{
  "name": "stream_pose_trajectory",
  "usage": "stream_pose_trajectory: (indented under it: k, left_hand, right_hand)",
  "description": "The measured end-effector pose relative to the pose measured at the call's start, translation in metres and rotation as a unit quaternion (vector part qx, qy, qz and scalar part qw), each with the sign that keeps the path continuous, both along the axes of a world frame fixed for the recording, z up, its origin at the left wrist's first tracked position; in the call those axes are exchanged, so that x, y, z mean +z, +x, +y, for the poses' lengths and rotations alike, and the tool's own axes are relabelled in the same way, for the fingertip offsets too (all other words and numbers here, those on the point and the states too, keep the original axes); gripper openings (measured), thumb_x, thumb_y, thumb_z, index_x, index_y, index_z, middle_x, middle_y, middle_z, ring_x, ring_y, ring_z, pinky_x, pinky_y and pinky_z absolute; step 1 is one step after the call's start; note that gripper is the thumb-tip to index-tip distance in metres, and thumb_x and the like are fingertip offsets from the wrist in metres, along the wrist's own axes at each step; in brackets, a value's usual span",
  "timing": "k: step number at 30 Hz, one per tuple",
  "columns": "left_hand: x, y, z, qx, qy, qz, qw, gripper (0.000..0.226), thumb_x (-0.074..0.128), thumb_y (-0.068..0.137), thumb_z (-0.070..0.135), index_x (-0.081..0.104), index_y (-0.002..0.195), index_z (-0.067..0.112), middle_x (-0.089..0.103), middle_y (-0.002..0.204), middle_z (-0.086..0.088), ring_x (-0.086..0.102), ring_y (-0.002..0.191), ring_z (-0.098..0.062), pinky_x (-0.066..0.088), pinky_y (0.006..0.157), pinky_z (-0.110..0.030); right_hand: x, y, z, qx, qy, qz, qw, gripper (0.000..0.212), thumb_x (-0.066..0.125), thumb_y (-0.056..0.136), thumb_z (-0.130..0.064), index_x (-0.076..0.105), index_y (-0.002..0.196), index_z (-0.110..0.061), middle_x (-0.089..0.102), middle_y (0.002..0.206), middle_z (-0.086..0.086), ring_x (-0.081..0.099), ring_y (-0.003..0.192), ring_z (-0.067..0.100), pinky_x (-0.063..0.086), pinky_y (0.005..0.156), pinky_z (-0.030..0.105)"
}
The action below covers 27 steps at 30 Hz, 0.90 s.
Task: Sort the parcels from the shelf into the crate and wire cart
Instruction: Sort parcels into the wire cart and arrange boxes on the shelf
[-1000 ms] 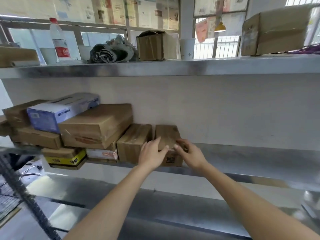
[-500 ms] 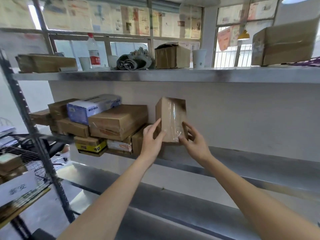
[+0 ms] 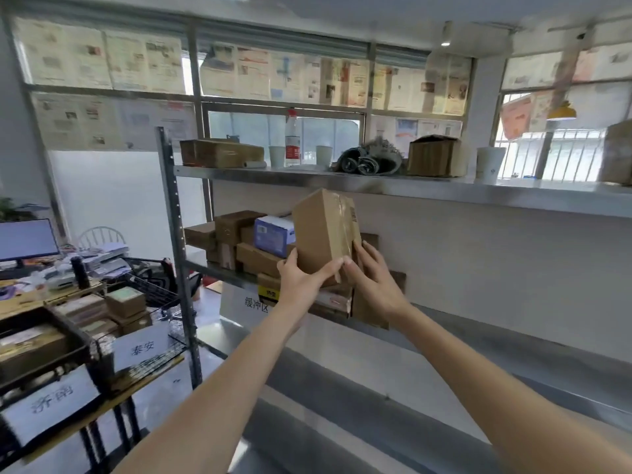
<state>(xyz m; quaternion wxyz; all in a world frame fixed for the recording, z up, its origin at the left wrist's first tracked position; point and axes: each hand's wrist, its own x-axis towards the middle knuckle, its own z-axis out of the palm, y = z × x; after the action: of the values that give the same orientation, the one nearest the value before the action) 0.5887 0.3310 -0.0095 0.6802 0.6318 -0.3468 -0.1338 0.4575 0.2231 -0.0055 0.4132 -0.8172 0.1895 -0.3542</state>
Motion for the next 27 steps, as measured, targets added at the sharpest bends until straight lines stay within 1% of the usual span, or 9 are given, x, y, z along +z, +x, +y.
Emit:
stream_pose_trajectory:
  k: [3, 6, 8, 10, 14, 19, 23, 25, 27]
  left_hand:
    - [0.005, 0.03, 0.047, 0.005, -0.069, 0.048, 0.996, 0.073, 0.068, 0.083, 0.067, 0.038, 0.142, 0.036, 0.047, 0.141, 0.001, 0.053, 0.123, -0.019, 0.049, 0.104, -0.039]
    - [0.013, 0.062, 0.098, -0.002, -0.147, 0.101, 0.984, 0.024, 0.044, 0.107, 0.044, 0.054, 0.127, 0.034, 0.061, 0.131, -0.001, 0.06, 0.119, -0.021, 0.054, 0.101, -0.046]
    - [0.017, 0.084, 0.133, 0.017, -0.148, 0.074, 0.986, 0.024, 0.043, 0.109, 0.036, 0.061, 0.125, 0.035, 0.064, 0.13, 0.003, 0.061, 0.12, -0.02, 0.054, 0.101, -0.048]
    - [0.02, 0.101, 0.168, 0.045, -0.134, 0.033, 0.989, 0.025, 0.048, 0.108, 0.03, 0.06, 0.129, 0.034, 0.065, 0.13, 0.005, 0.062, 0.12, -0.018, 0.055, 0.1, -0.045]
    - [0.022, 0.126, 0.238, 0.082, -0.132, 0.01, 0.988, 0.022, 0.058, 0.102, 0.034, 0.056, 0.124, 0.036, 0.062, 0.129, 0.008, 0.061, 0.117, -0.011, 0.057, 0.09, -0.025]
    - [0.025, 0.149, 0.31, 0.13, -0.119, 0.0, 0.984, 0.039, 0.051, 0.102, 0.049, 0.058, 0.137, 0.033, 0.049, 0.141, 0.0, 0.054, 0.115, -0.007, 0.051, 0.064, -0.006]
    - [0.016, 0.174, 0.357, 0.136, -0.123, 0.014, 0.983, 0.062, 0.069, 0.094, 0.039, 0.039, 0.148, 0.04, 0.058, 0.135, 0.003, 0.062, 0.114, -0.011, 0.06, 0.073, -0.02]
    - [0.011, 0.189, 0.374, 0.139, -0.128, 0.037, 0.981, 0.07, 0.077, 0.089, 0.035, 0.039, 0.148, 0.039, 0.062, 0.136, 0.001, 0.066, 0.114, -0.015, 0.062, 0.086, -0.035]
    - [0.007, 0.201, 0.388, 0.174, -0.126, 0.031, 0.976, 0.067, 0.081, 0.086, 0.031, 0.045, 0.141, 0.038, 0.06, 0.136, 0.002, 0.064, 0.113, -0.011, 0.061, 0.087, -0.032]
  right_hand:
    - [0.009, 0.036, 0.046, 0.05, 0.041, -0.01, 0.998, 0.094, 0.058, 0.085, -0.073, 0.024, 0.162, -0.029, 0.016, 0.157, -0.018, 0.029, 0.145, 0.012, 0.035, 0.119, 0.037]
    - [0.016, 0.071, 0.085, 0.076, 0.06, -0.01, 0.995, 0.092, 0.062, 0.085, -0.07, 0.03, 0.16, -0.029, 0.033, 0.149, -0.008, 0.043, 0.133, 0.013, 0.044, 0.11, 0.032]
    - [0.017, 0.093, 0.109, 0.098, 0.049, -0.024, 0.994, 0.082, 0.063, 0.087, -0.068, 0.04, 0.156, -0.028, 0.05, 0.142, -0.004, 0.056, 0.123, 0.009, 0.049, 0.106, 0.032]
    - [0.02, 0.114, 0.14, 0.142, 0.047, -0.04, 0.988, 0.06, 0.059, 0.099, -0.048, 0.044, 0.153, -0.025, 0.061, 0.134, -0.005, 0.064, 0.111, -0.001, 0.055, 0.094, 0.022]
    - [0.024, 0.153, 0.199, 0.192, 0.071, -0.056, 0.977, 0.053, 0.051, 0.105, -0.036, 0.04, 0.155, -0.024, 0.06, 0.136, -0.007, 0.061, 0.121, 0.008, 0.055, 0.095, 0.022]
    - [0.022, 0.2, 0.254, 0.251, 0.141, -0.071, 0.955, 0.032, 0.045, 0.109, -0.025, 0.049, 0.14, -0.027, 0.065, 0.122, -0.009, 0.069, 0.099, 0.0, 0.054, 0.073, 0.012]
    - [0.022, 0.232, 0.29, 0.271, 0.177, -0.079, 0.943, 0.031, 0.044, 0.109, -0.021, 0.048, 0.137, -0.033, 0.064, 0.118, -0.011, 0.064, 0.107, 0.009, 0.057, 0.068, 0.016]
    - [0.021, 0.247, 0.303, 0.281, 0.161, -0.078, 0.943, 0.039, 0.049, 0.107, -0.02, 0.046, 0.144, -0.033, 0.066, 0.123, -0.005, 0.067, 0.11, 0.015, 0.06, 0.077, 0.024]
    - [0.018, 0.265, 0.314, 0.277, 0.135, -0.087, 0.947, 0.045, 0.054, 0.105, -0.018, 0.047, 0.147, -0.033, 0.067, 0.124, -0.001, 0.067, 0.112, 0.016, 0.061, 0.087, 0.031]
